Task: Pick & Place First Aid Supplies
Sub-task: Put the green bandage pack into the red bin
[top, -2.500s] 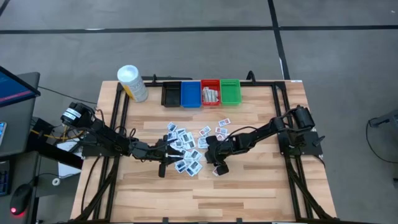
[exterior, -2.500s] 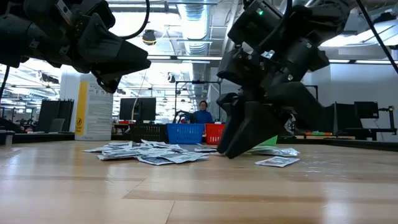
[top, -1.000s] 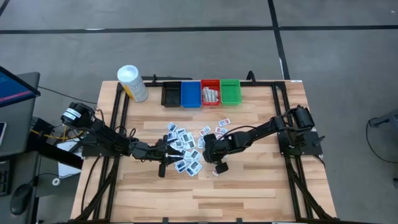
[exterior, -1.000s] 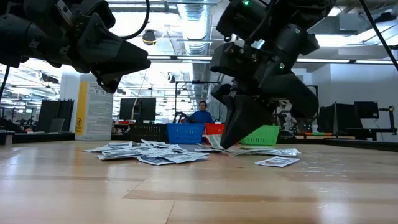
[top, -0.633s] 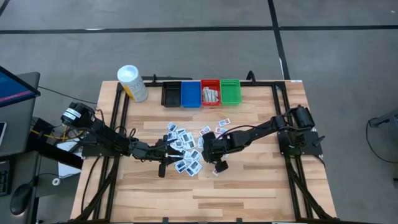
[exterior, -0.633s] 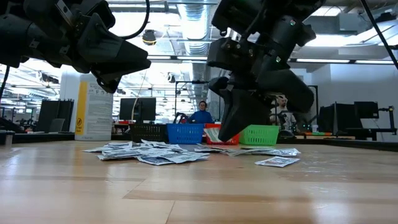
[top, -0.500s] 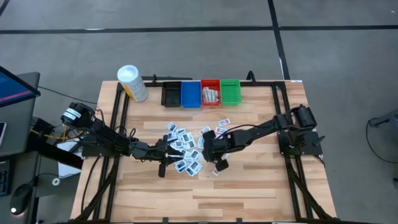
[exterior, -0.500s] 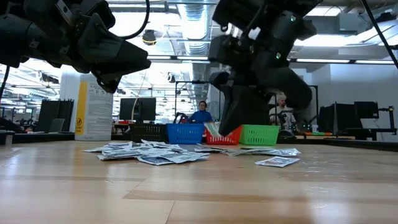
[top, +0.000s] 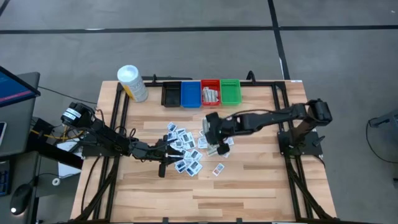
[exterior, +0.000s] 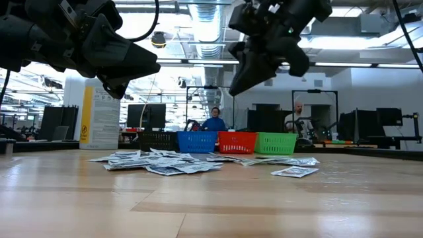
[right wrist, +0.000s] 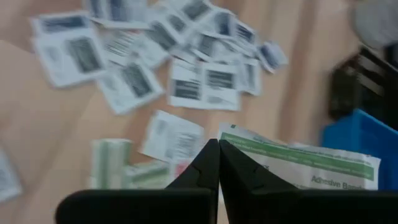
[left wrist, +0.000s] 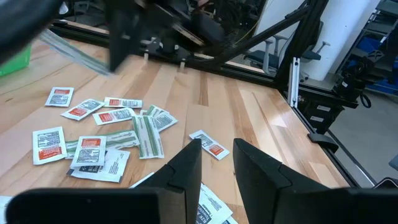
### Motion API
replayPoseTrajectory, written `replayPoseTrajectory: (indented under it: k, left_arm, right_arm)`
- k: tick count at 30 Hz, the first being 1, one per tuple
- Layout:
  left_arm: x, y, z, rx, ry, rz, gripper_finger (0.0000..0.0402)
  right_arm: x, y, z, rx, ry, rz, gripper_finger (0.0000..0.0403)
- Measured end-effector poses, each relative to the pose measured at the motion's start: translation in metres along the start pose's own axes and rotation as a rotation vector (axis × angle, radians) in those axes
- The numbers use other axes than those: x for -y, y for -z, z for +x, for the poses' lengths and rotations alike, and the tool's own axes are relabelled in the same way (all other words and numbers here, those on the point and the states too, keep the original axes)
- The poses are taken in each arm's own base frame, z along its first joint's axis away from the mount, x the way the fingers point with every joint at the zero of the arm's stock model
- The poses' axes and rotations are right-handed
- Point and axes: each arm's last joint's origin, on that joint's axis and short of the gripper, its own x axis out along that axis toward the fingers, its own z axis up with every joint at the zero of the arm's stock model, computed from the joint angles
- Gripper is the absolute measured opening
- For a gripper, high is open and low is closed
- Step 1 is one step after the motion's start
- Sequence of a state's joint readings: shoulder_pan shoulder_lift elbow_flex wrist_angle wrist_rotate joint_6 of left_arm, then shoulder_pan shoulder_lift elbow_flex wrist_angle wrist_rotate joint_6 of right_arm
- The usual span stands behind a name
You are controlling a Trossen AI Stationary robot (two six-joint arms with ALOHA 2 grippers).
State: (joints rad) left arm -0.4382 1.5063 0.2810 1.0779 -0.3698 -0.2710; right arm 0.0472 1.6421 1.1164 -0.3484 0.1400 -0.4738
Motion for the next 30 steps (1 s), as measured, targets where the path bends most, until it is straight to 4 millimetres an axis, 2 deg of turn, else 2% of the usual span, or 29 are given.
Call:
replayPoseTrajectory:
  k: [10,19,27,30]
  left_arm:
    - [0.0,0.0,0.0,0.0,0.0,0.0,0.0093]
    - [0.0,0.0,0.0,0.0,0.0,0.0,0.0093]
    - [-0.001,0.0,0.0,0.002,-0.008,0.001,0.0093]
    - [-0.001,0.0,0.0,0.002,-0.009,0.004,0.0093]
  right_arm:
    - [0.057,0.035,0.006,-0.071,0.093,-0.017,0.0]
    - [0.112,0.069,0.011,0.01,0.147,-0.004,0.0]
    - [0.144,0.1,0.011,0.021,0.199,0.012,0.0]
    - [0.152,0.103,0.018,0.039,0.241,0.019,0.0]
